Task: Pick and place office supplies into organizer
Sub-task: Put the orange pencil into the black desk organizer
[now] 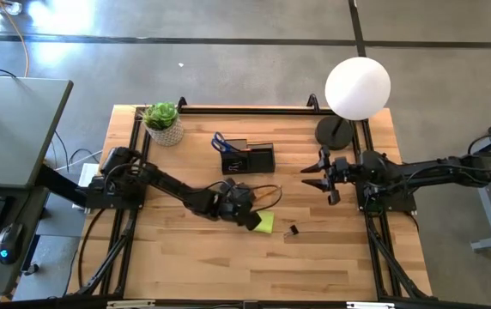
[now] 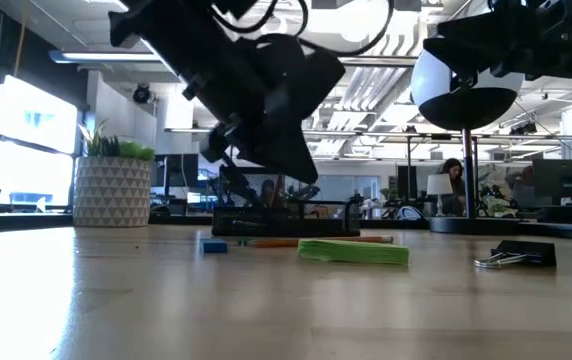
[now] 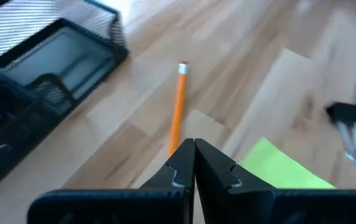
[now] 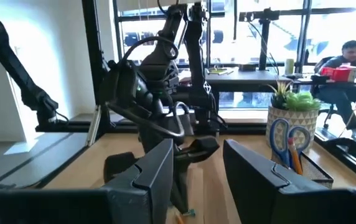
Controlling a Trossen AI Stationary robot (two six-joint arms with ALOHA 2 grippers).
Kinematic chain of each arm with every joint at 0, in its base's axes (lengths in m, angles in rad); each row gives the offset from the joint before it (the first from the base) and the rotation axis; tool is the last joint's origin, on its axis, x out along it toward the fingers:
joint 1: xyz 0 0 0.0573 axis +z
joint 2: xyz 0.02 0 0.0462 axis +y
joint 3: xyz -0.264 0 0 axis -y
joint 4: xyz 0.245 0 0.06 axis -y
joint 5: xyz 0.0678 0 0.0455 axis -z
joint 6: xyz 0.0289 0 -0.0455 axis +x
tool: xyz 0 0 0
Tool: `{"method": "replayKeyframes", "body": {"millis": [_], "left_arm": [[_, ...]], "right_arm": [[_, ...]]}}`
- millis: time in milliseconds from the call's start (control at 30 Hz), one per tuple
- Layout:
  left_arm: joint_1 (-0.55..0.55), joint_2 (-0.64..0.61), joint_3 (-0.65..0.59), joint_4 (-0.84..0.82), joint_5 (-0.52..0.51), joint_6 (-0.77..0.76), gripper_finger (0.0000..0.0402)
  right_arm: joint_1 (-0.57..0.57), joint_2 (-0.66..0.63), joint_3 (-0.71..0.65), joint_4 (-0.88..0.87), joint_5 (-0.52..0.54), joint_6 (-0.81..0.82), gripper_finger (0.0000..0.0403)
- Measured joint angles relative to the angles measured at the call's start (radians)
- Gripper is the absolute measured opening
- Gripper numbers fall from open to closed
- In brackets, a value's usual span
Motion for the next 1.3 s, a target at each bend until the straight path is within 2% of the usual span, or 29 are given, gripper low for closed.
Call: {"method": "replayKeyframes", "body": {"millis": [100, 300, 533, 767, 900, 1133, 1300], "left_arm": [[0.001, -0.001, 0.000, -0.004, 0.032, 0.036, 0.0000], [0.003, 0.051, -0.001, 0.004, 0.015, 0.098, 0.0018], [0.009, 0.101, -0.002, 0.000, 0.019, 0.062, 0.0068], [0.017, 0.120, 0.000, 0.028, 0.095, 0.148, 0.0106], [0.024, 0.125, -0.047, 0.129, 0.116, 0.158, 0.0104], [0.032, 0.125, -0.252, 0.510, 0.164, 0.081, 0.0069], [0.009, 0.125, -0.299, 0.546, 0.146, 0.027, 0.0029]], "right_arm": [[0.000, -0.007, 0.000, -0.008, 0.008, -0.005, 0.0138], [0.000, -0.004, 0.000, -0.046, -0.002, -0.029, 0.0138], [0.000, -0.004, 0.000, -0.097, -0.001, -0.031, 0.0138], [0.000, -0.004, 0.000, -0.108, -0.001, -0.047, 0.0138], [0.000, -0.004, 0.000, -0.119, -0.001, -0.047, 0.0138], [0.000, -0.004, 0.000, -0.135, 0.000, -0.047, 0.0138], [0.000, -0.004, 0.000, -0.134, 0.005, -0.055, 0.0138]]}}
